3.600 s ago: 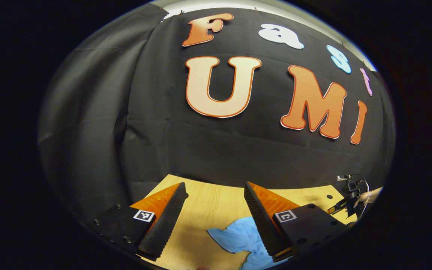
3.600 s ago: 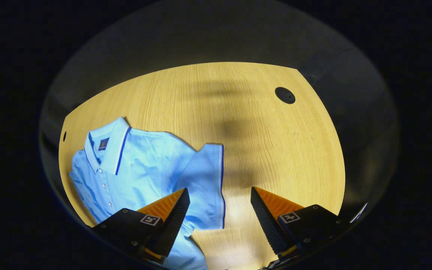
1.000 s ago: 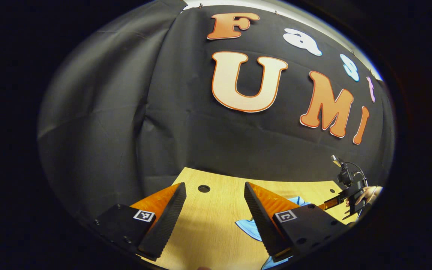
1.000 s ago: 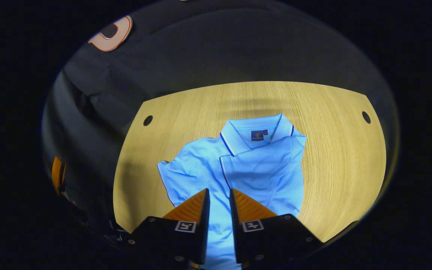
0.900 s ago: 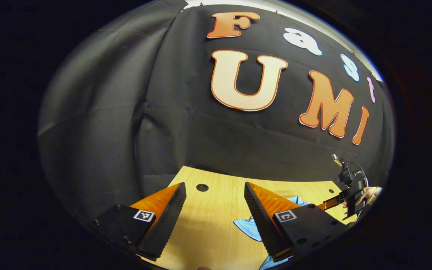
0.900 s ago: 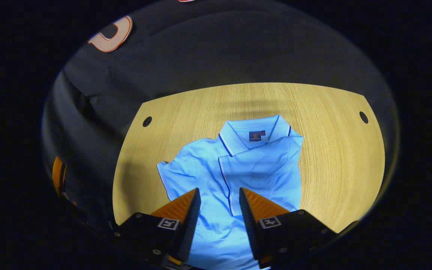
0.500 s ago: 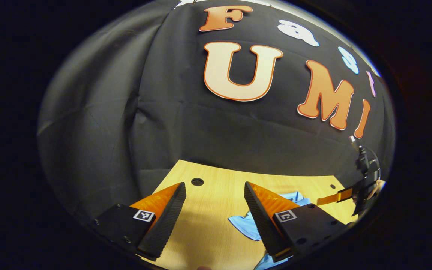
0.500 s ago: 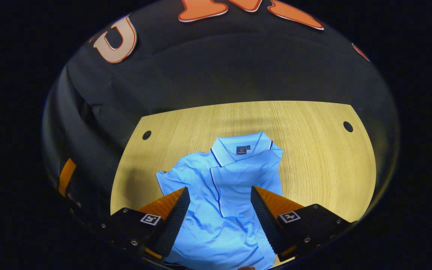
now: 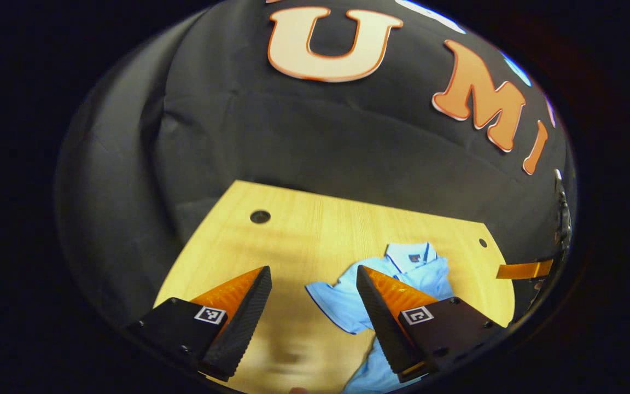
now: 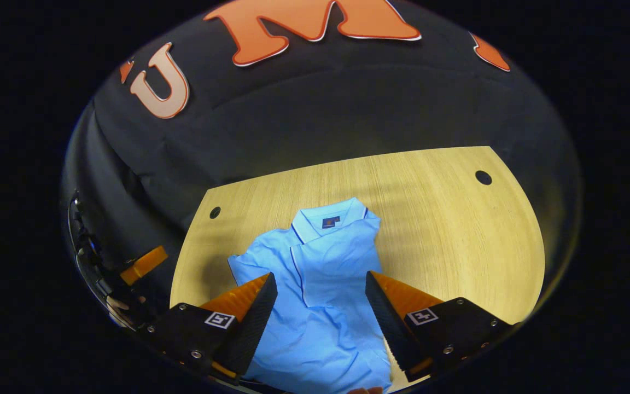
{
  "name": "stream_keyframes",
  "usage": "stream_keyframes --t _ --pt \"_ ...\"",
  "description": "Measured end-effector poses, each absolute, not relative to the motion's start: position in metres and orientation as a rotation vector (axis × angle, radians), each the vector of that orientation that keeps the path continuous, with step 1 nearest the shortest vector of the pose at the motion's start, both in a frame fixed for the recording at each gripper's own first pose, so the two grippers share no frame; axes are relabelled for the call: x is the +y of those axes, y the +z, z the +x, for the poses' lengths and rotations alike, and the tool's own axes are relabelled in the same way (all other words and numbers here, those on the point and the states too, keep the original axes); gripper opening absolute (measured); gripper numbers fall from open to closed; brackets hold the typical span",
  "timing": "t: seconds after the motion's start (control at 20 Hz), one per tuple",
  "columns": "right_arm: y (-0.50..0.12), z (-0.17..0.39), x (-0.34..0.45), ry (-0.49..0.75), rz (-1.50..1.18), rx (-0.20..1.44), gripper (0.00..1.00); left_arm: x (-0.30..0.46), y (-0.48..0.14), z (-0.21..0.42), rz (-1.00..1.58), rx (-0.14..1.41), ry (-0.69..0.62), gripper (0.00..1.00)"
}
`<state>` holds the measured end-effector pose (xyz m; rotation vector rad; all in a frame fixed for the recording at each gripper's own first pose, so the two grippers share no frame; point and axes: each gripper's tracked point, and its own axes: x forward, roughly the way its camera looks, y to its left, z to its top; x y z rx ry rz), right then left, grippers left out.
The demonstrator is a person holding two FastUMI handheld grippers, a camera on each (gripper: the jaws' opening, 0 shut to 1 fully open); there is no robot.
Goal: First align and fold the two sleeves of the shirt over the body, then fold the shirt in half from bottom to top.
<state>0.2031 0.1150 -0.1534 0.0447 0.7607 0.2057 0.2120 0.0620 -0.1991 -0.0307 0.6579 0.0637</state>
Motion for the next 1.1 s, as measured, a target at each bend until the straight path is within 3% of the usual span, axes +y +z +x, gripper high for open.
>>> stream_keyframes --t 0.55,1.1 --pt "-0.160 0.191 0.009 0.150 0.151 0.804 0.98 0.026 -0.324 0.228 -0.120 1.089 0.146 1.00" --pt "-0.189 0.187 -0.049 0.074 0.221 0.856 0.98 0.038 -0.381 0.225 -0.122 1.243 0.283 1.00"
